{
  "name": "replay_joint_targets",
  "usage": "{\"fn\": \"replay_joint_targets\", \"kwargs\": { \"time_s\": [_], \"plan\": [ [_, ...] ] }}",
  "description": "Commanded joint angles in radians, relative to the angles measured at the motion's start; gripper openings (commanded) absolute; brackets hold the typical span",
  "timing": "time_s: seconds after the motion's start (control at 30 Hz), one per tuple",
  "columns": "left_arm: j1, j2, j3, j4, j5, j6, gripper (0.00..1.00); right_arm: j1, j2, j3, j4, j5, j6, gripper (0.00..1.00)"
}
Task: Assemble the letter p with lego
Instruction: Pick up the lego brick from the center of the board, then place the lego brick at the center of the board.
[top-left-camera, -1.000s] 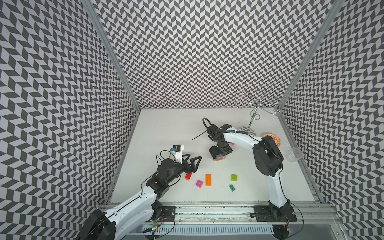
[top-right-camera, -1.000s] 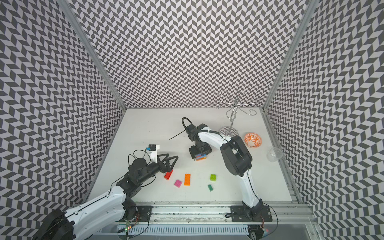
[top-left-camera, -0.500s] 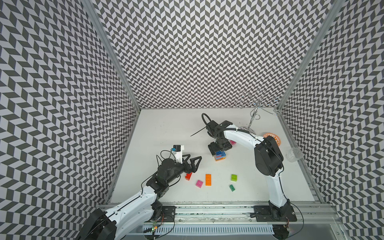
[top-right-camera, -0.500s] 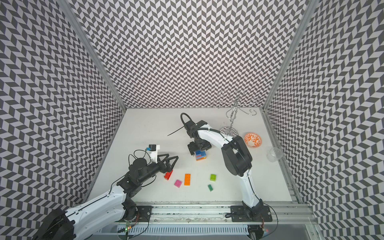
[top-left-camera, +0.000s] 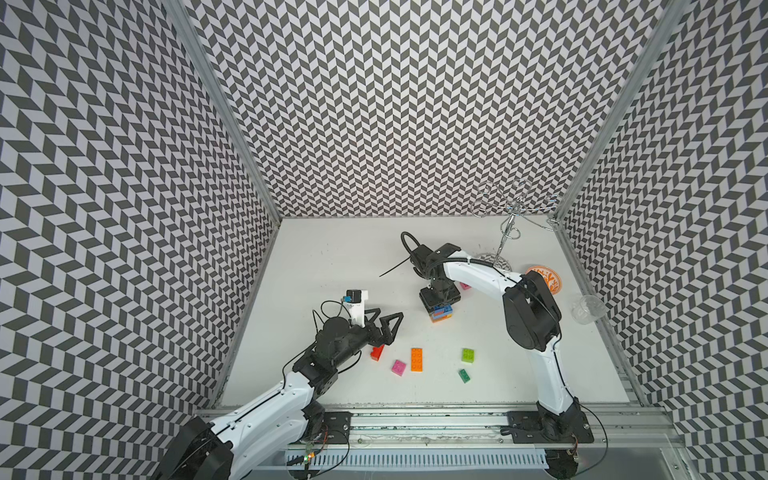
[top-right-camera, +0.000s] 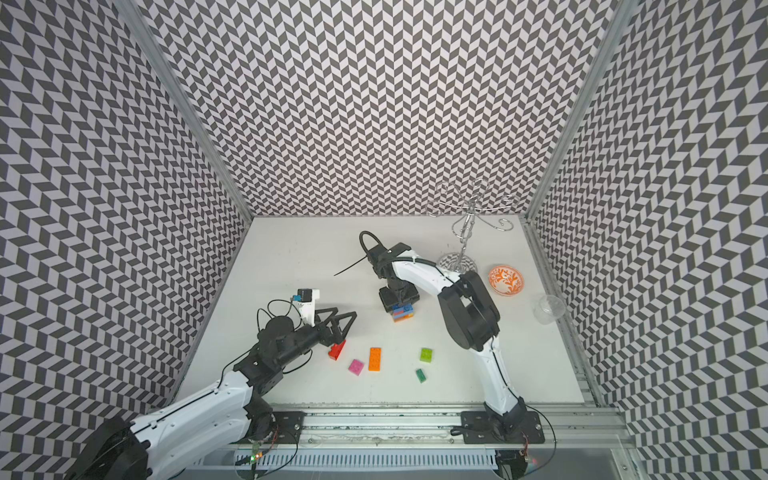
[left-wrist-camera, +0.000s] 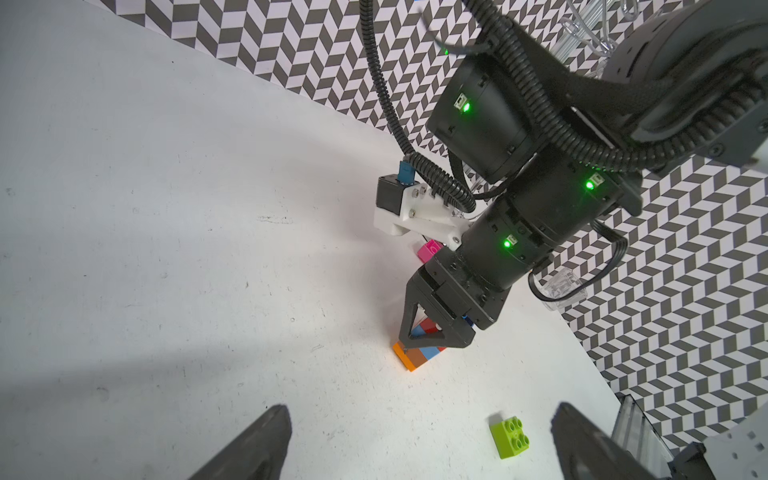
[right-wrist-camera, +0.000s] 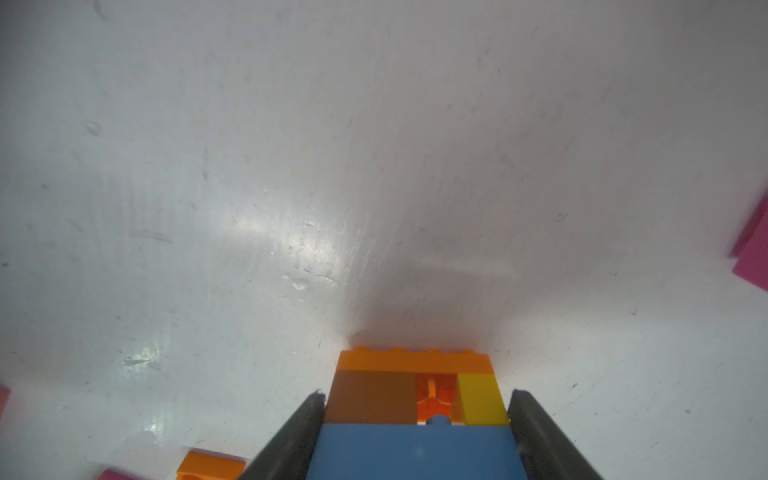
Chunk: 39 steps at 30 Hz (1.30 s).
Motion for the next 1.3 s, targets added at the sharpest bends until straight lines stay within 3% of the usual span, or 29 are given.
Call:
{"fn": "replay_joint_targets", "kwargs": {
  "time_s": [0.0,0.13,0.37,0.57,0.93,1.1,1.27],
  "plan": [
    [-0.004,-0.004,0.006,-0.009,-0.008,0.018,1.00,0.014,0.007,-0.011,-0.014,0.008,0.004,0.62],
    [-0.003,0.001,0.006,-0.008,-0.008,0.018,1.00,0.020,-0.011,-0.020,-0.009,0.005,0.004,0.55],
    [-0.004,0.001,0.004,-0.008,-0.016,0.020,1.00,0.023,-0.093,-0.038,0.069,0.033,0.015,0.35],
    [-0.005,-0.010,0.001,-0.011,-0.031,0.020,1.00,0.024,-0.201,-0.159,0.343,0.104,0.041,0.38],
    [-0.004,-0.064,-0.016,-0.028,-0.070,0.018,1.00,0.036,-0.368,-0.649,1.188,0.382,0.072,0.36],
    [-0.004,-0.088,-0.017,-0.040,-0.083,0.020,1.00,0.063,-0.324,-0.725,1.370,0.464,0.055,0.38],
    [-0.004,-0.107,-0.019,-0.050,-0.095,0.021,1.00,0.075,-0.254,-0.738,1.420,0.476,0.081,0.43]
  ]
}}
